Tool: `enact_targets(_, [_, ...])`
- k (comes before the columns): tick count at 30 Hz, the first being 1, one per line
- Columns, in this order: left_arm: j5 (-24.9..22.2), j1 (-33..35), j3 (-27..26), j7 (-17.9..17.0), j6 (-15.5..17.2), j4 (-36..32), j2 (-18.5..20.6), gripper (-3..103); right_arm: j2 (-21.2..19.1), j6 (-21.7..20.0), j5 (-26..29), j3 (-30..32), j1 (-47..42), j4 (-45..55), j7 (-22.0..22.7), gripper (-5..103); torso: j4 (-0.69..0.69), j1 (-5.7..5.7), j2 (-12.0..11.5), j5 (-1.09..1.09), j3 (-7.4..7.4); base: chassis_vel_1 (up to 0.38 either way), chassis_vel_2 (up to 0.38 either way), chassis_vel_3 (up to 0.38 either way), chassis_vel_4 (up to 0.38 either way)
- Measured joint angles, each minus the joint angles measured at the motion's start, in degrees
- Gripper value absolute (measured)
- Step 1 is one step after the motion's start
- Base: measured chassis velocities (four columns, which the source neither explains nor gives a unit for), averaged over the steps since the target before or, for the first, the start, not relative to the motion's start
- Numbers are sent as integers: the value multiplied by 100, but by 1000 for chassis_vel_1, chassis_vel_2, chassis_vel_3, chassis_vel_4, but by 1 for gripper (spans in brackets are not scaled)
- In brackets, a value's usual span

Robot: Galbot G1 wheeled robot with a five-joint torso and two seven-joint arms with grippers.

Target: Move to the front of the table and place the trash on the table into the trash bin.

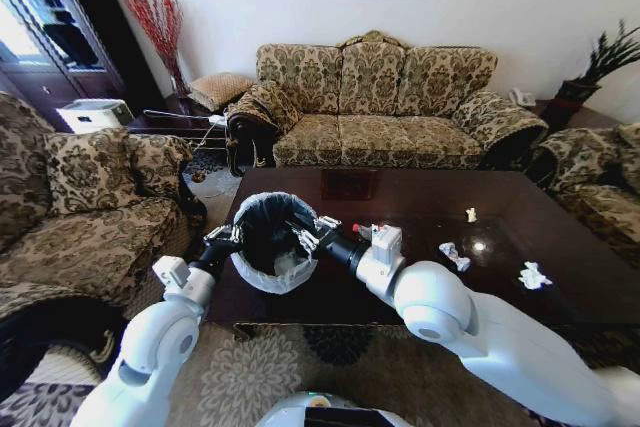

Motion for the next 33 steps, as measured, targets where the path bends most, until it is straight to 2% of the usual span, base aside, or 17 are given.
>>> enact_targets(2, [7,9,-22,-2,3,-12,-14,3,-25,161,-12,145,12,1,-6,49,-1,0,0,0,0,0,0,0,0])
enact_targets(3, [7,9,-22,-2,3,-12,-14,3,-25,161,-12,145,12,1,-6,49,-1,0,0,0,0,0,0,0,0])
enact_targets(6, [46,11,-60,-14,4,-6,-51,3,-97,405,-8,577,-27,11,-10,66,0,0,0,0,0,0,0,0,0])
enact_targets(8, [81,10,-76,-15,2,12,-73,3,-156,475,-6,712,-53,10,27,66,-1,0,0,0,0,0,0,0,0])
enact_targets(12, [297,13,-154,-14,-83,84,-174,3,-374,693,-161,1155,-318,-125,504,87,-1,0,0,0,0,0,0,0,0])
enact_targets(14, [384,24,-171,-5,-136,108,-202,3,-400,701,-337,1241,-444,-226,623,87,-1,0,0,0,0,0,0,0,0])
enact_targets(16, [498,73,-192,2,-211,130,-248,3,-401,659,-719,1559,-909,-498,837,97,1,0,0,0,0,0,0,0,0])
enact_targets(17, [498,73,-192,2,-211,130,-248,3,-401,659,-719,1559,-909,-498,837,97,1,0,0,0,0,0,0,0,0])
enact_targets(19, [514,98,-201,15,-233,128,-272,3,-335,538,-867,1945,-1397,-652,855,100,2,0,0,0,0,0,0,0,0])
enact_targets(21, [515,97,-217,28,-266,116,-280,3,-201,414,-1083,2514,-2146,-843,740,100,-4,0,0,2,0,0,0,0,0])
enact_targets(23, [515,93,-220,32,-277,116,-280,3,-160,396,-1137,2638,-2304,-897,695,100,-4,0,0,2,0,0,0,0,0])
enact_targets(25, [508,72,-220,53,-303,116,-284,3,99,429,-1474,3070,-2846,-1229,410,100,-2,-1,0,0,0,0,0,0,0])
enact_targets(26, [508,72,-220,53,-303,116,-284,3,99,429,-1474,3070,-2846,-1229,410,100,-2,-1,0,0,0,0,0,0,0])
enact_targets(28, [504,66,-206,96,-326,112,-284,3,403,640,-1840,3391,-3180,-1554,-32,100,-1,-1,0,1,0,0,0,0,0])
enact_targets(29, [504,66,-206,96,-326,112,-284,3,403,640,-1840,3391,-3180,-1554,-32,100,-1,-1,0,1,0,0,0,0,0])
enact_targets(33, [501,76,-202,128,-342,92,-289,3,633,791,-2179,3656,-3513,-1702,-568,100,-2,-1,0,1,0,0,0,0,0])
